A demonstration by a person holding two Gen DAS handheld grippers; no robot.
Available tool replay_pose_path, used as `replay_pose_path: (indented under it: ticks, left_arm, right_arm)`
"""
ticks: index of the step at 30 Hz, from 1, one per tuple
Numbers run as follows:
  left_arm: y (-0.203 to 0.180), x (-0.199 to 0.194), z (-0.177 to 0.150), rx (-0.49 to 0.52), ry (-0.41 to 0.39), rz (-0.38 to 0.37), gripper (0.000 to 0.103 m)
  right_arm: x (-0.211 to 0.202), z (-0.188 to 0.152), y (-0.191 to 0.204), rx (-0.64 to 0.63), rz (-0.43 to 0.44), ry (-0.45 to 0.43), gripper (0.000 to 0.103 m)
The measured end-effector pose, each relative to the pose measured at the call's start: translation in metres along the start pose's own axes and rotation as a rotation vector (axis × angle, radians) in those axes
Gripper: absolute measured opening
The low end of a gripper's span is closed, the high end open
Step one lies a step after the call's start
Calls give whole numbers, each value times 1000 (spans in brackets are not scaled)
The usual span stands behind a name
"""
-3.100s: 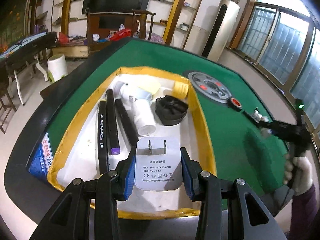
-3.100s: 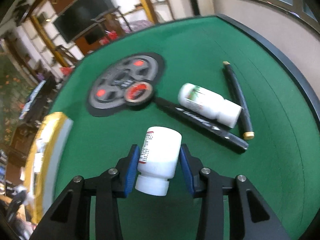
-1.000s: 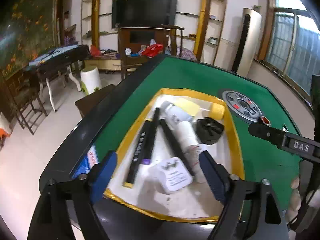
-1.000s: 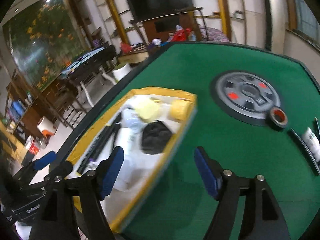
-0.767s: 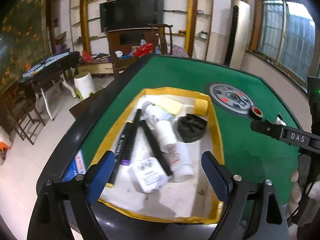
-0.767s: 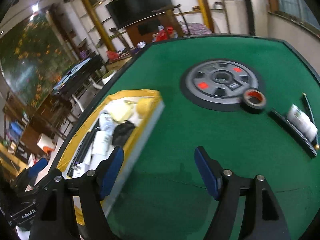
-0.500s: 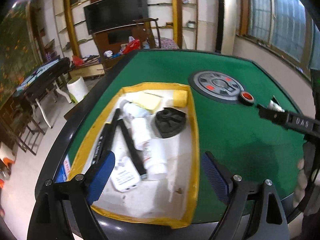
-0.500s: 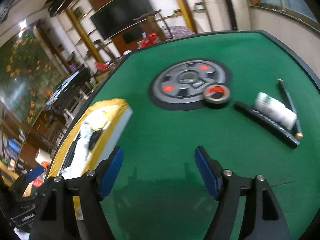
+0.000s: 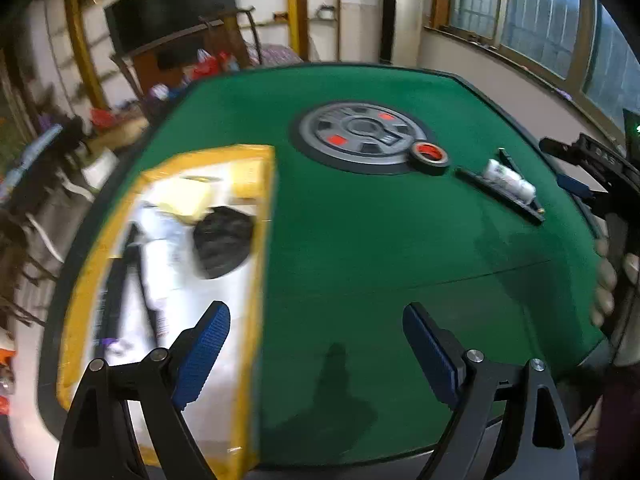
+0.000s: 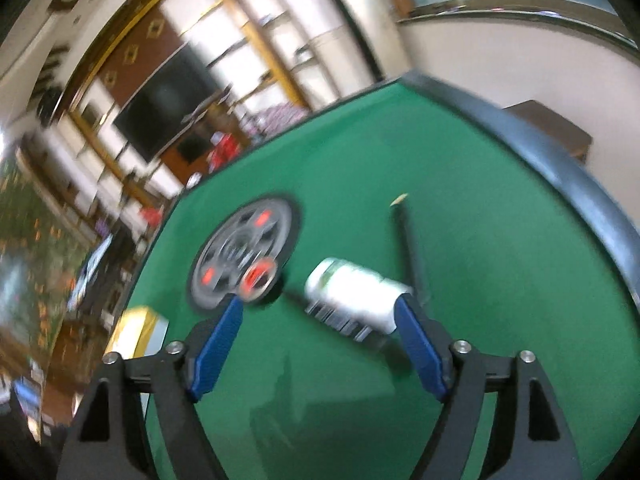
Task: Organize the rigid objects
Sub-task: 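Move the left tool to the black-and-red tape roll and grasp it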
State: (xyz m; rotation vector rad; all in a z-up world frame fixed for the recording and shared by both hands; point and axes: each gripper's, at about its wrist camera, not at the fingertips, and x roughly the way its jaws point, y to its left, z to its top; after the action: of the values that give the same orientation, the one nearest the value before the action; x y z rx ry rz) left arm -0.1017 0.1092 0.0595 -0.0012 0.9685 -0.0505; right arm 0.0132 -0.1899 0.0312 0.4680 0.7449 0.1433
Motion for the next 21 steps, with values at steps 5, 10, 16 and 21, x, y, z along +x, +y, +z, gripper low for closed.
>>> replay_pose_path:
  ticks: [5, 10, 16, 21]
  left_arm:
    - [-27, 29, 30, 3, 35, -78, 91]
    - [-72, 66, 72, 94, -9, -124, 91]
    - [-105, 121, 120, 184, -34, -65, 91]
    - [-100, 155, 147, 43, 12, -116, 91]
  right_arm:
    - [9, 31, -36, 70, -58, -97, 79]
    - [24, 29, -62, 142, -73, -70, 79]
    - [28, 29, -66, 158, -72, -57, 79]
    - [31, 28, -57, 123, -71, -35, 79]
